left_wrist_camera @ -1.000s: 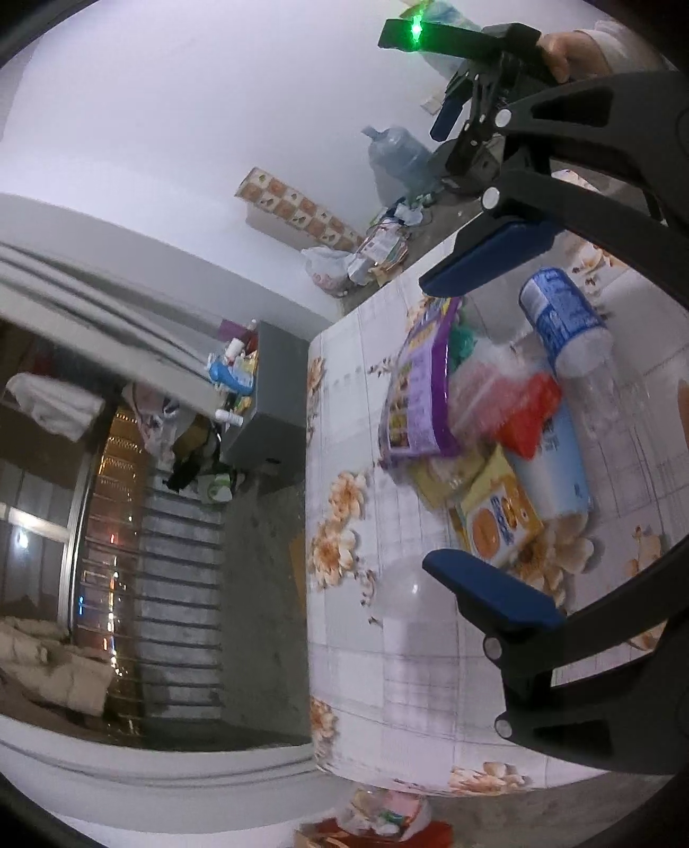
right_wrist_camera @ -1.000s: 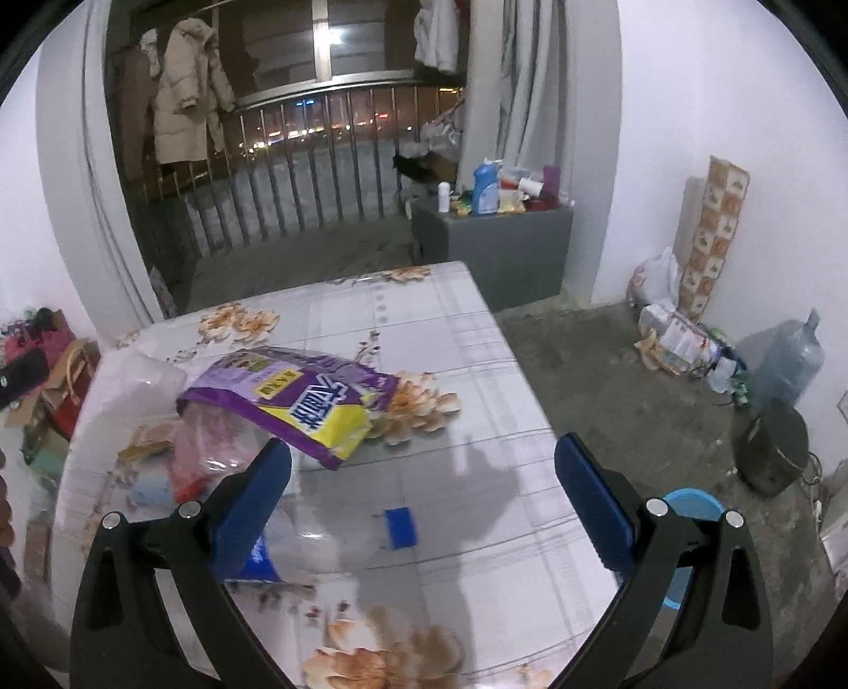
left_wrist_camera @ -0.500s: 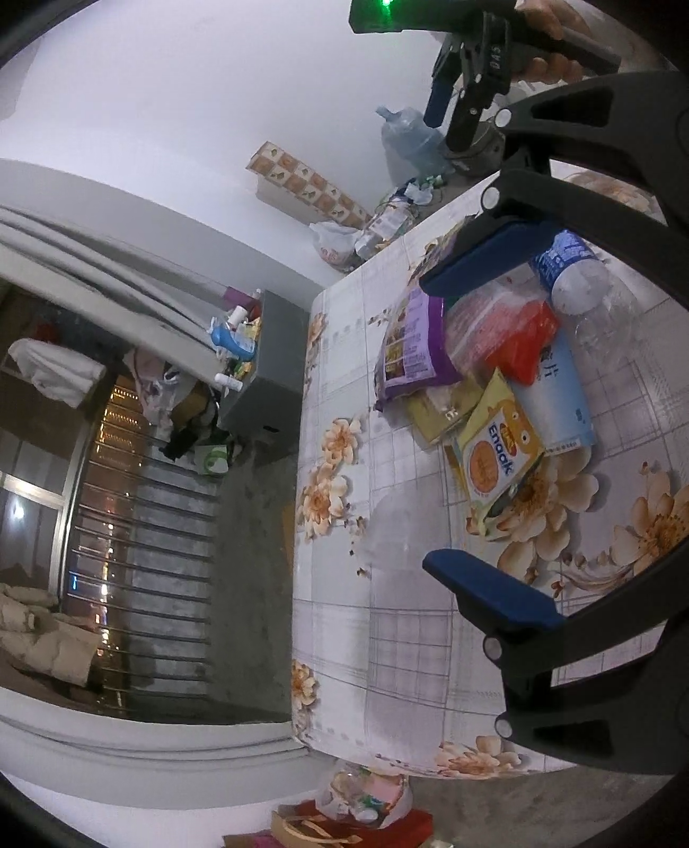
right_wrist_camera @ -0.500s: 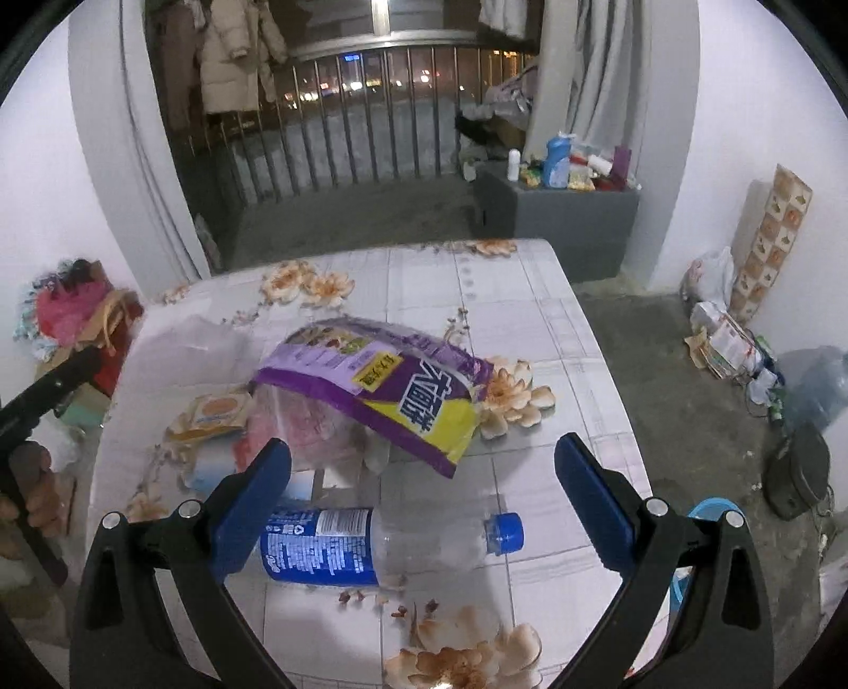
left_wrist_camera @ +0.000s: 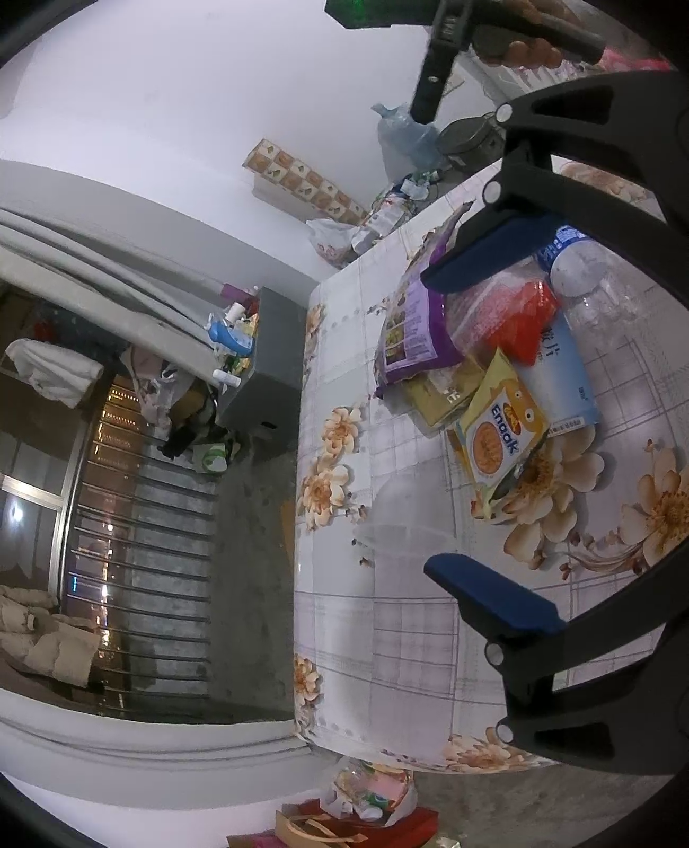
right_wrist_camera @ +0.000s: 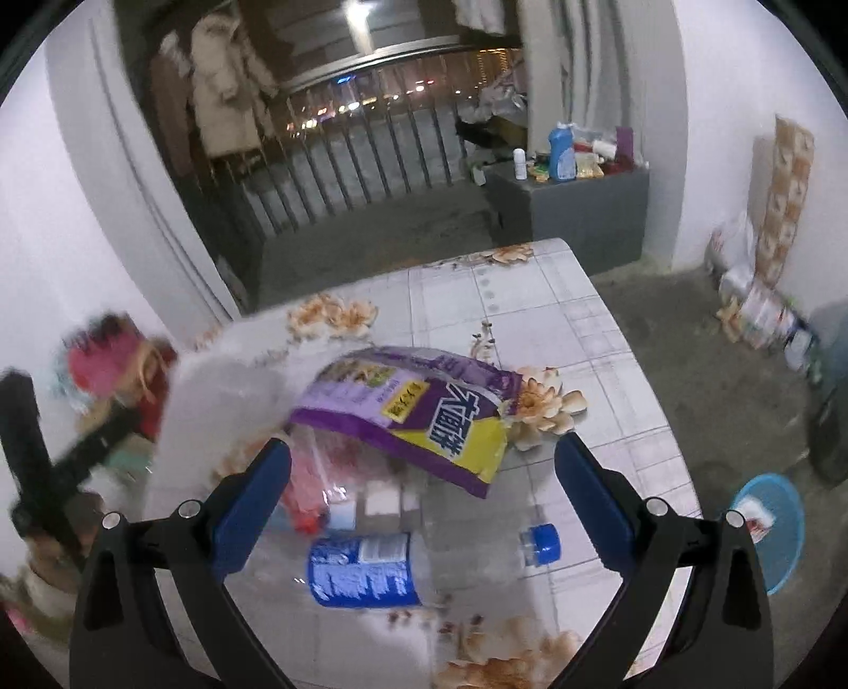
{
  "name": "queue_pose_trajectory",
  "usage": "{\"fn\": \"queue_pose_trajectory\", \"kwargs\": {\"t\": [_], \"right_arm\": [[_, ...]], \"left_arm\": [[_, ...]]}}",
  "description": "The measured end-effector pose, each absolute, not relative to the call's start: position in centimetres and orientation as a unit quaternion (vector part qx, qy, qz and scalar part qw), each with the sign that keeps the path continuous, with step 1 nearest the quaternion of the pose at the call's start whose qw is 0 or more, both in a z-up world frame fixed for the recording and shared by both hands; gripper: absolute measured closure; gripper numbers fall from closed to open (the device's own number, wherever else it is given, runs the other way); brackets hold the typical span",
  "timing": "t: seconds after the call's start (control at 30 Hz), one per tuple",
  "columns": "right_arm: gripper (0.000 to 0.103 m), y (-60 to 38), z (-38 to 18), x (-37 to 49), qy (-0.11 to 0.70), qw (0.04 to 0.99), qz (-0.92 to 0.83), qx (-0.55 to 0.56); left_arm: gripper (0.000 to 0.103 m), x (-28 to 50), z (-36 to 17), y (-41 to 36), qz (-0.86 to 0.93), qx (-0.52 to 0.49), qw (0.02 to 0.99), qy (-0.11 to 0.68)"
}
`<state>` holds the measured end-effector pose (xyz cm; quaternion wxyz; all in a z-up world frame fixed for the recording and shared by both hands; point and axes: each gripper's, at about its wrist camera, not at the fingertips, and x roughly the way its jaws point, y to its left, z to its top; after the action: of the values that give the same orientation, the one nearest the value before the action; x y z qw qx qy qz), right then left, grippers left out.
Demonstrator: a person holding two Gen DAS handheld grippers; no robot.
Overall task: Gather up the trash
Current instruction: 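Reach both grippers toward the purple noodle snack bag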
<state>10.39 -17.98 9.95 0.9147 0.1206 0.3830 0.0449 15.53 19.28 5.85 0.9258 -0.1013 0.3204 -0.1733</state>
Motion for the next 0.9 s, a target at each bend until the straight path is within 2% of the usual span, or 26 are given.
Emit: {"fn": "queue_pose_trajectory", "kwargs": {"t": [0.23,0.6,0.9], "right_arm": [[0.006,-19.1,10.0,11.1,0.364,0.911,0.077,0.176],[0.006,-20.2,12.2,11.6,0.321,0.938,0.055,0.122],[0.006,-22.4,10.6,13.5,0.355,0.920,0.059,0.155]], "left_arm": [[0.009,15.7,6.8,18.4,-0.187,-0.100,0.929,0.302],[0.009,17.0,7.7,16.9,-0.204,-0.107,0.929,0.290],[0.009,18.4,6.3,17.4,-0.204,-0.129,0.920,0.310]]}}
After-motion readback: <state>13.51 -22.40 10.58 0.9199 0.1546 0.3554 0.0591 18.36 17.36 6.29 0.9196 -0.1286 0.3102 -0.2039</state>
